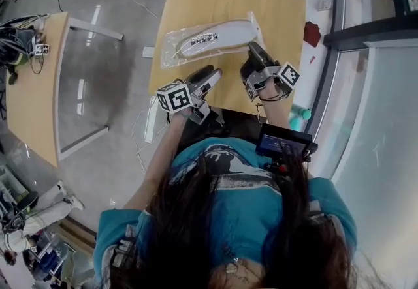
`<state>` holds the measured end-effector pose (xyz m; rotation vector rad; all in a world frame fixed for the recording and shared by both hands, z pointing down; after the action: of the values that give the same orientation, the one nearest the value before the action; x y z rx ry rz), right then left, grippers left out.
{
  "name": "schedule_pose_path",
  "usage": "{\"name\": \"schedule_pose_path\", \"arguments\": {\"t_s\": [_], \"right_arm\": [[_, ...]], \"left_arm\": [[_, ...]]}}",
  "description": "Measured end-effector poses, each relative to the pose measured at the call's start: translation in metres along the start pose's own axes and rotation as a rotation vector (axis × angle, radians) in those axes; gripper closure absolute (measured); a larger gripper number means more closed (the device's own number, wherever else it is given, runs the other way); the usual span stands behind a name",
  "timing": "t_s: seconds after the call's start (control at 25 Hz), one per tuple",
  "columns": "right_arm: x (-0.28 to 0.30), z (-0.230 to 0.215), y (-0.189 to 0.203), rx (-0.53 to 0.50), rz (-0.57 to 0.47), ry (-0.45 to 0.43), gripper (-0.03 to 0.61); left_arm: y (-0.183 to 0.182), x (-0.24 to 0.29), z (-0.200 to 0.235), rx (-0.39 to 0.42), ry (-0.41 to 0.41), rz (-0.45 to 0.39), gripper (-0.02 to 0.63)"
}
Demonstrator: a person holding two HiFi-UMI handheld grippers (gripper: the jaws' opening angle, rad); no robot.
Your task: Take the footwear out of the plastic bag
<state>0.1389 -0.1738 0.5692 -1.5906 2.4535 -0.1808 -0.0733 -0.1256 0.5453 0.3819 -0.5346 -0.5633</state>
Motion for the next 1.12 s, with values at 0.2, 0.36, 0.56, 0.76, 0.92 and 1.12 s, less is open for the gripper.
{"name": "schedule_pose_path", "arguments": {"t_s": [0.2,0.36,0.56,0.76,0.92,1.12], "right_arm": [[-0.022,0.028,0.006,0.005,-0.033,-0.090,0.531],[-0.032,0.044,0.015,-0.003,-0.035,-0.133,0.531],[-0.042,0.055,0.033,-0.033,0.007,-0.156,0.531],[-0.053,0.070,0.042,-0.242,0.143,-0.134,0.531],[-0.064,0.082,0.047,-0.459,0.308,-0.099,0.529],[-0.082,0.103,0.028,-0.653,0.279,-0.087,0.522]], "left_arm": [[-0.008,0.022,-0.012,-0.226,0.177,-0.073,0.276],[-0.030,0.027,-0.014,-0.312,0.208,-0.163,0.275],[-0.045,0.026,-0.014,-0.347,0.274,-0.215,0.416],[-0.044,0.025,-0.013,-0.379,0.327,-0.183,0.486],[-0.050,0.019,-0.005,-0.425,0.340,-0.190,0.508],[-0.063,0.004,0.006,-0.411,0.377,-0.186,0.512]]}}
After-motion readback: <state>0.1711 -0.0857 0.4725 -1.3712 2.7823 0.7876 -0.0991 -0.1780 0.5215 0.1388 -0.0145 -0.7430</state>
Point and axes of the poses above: the fingertips, and each gripper's own axes: x forward along the fingers, z to its left, y out of its underside, the point moved 6 cm from there along -x, backward along the fingers, and after that the axes turned 14 degrees about -y, right-handed, at the moved point
